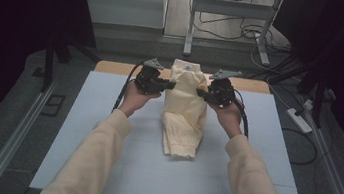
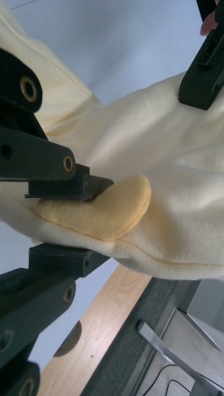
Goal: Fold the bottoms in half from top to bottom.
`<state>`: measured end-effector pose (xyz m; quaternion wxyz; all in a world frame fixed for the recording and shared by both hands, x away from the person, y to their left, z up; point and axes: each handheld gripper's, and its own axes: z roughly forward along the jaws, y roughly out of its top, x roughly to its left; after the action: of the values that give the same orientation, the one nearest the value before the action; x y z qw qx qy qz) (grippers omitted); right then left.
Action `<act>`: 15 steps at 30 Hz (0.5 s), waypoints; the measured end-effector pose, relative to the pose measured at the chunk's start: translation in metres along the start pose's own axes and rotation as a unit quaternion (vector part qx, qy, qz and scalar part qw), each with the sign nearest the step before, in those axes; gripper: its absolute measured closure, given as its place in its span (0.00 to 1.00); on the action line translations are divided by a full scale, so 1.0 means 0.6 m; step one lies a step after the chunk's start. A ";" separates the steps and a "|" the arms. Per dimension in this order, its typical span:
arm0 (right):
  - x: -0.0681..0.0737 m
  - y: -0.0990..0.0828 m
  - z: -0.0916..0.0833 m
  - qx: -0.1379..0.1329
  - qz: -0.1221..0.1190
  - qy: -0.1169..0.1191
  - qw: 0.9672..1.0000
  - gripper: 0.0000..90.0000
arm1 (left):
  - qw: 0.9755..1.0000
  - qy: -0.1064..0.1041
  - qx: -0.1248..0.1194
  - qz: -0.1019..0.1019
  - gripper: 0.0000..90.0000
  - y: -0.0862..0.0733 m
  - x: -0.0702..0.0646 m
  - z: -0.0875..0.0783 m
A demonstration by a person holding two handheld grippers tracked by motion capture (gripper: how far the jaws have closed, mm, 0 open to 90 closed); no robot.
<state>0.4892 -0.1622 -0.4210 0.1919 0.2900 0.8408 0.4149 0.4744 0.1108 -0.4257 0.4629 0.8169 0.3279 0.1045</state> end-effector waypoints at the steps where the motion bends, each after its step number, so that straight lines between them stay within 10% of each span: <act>1: 0.001 -0.003 0.002 0.000 0.002 0.002 1.000 0.79 | 1.000 -0.001 0.001 -0.001 0.91 -0.003 0.000 0.001; 15: 0.016 -0.039 0.019 0.010 0.005 0.015 1.000 0.79 | 1.000 -0.019 0.004 -0.006 0.91 -0.053 -0.012 0.009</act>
<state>0.4804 -0.1607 -0.4472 0.1739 0.2897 0.8464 0.4117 0.4575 0.1140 -0.4541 0.4662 0.8185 0.3247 0.0848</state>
